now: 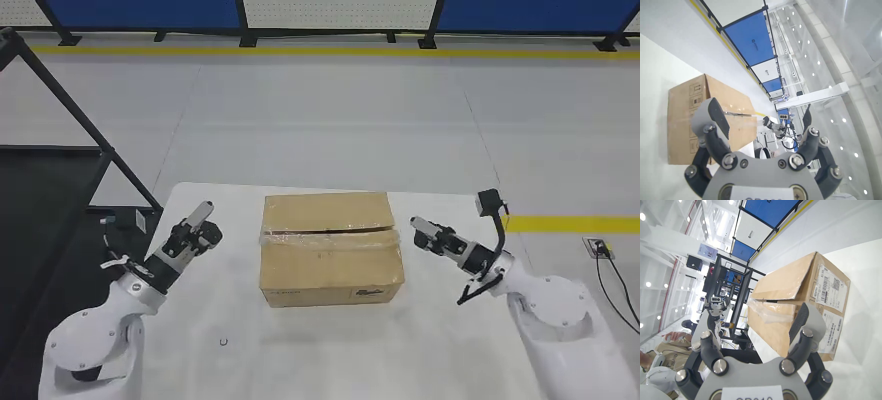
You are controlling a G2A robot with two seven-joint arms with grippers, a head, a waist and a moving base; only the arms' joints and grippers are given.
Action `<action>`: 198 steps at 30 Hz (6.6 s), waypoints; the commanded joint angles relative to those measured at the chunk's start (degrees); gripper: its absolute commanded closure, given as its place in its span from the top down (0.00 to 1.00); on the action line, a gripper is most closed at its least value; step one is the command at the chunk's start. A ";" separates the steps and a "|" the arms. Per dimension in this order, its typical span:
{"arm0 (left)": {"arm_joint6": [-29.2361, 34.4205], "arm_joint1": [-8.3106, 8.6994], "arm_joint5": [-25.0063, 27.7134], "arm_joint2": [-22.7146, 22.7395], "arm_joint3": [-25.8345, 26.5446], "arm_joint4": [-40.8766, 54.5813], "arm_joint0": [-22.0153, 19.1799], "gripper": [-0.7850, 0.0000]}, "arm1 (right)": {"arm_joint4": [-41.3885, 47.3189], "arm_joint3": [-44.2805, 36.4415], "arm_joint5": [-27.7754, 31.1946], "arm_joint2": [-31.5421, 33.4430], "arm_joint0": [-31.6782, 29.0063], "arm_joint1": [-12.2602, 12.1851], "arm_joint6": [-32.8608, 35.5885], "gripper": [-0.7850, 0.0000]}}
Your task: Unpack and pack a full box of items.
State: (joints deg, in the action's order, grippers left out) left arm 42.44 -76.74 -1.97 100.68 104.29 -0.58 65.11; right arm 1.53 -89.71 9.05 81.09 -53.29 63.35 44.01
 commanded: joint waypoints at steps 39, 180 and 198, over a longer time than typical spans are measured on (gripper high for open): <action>-4.08 0.11 -4.61 -17.34 -24.72 8.76 -16.72 1.00 | -22.00 -8.17 5.37 -2.71 -4.66 -0.75 -9.56 1.00; -8.70 3.54 -1.45 -22.91 -30.24 20.41 -17.70 1.00 | -38.96 6.58 19.08 -12.62 9.01 8.80 -41.45 0.00; -9.24 3.64 -1.73 -24.00 -30.28 20.39 -18.04 1.00 | -33.54 11.85 21.32 -8.04 6.78 7.87 -34.72 0.00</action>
State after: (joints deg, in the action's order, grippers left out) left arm 33.25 -73.12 -3.70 76.71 74.03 19.81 47.07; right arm -32.41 -78.61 30.14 72.86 -46.57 71.26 8.95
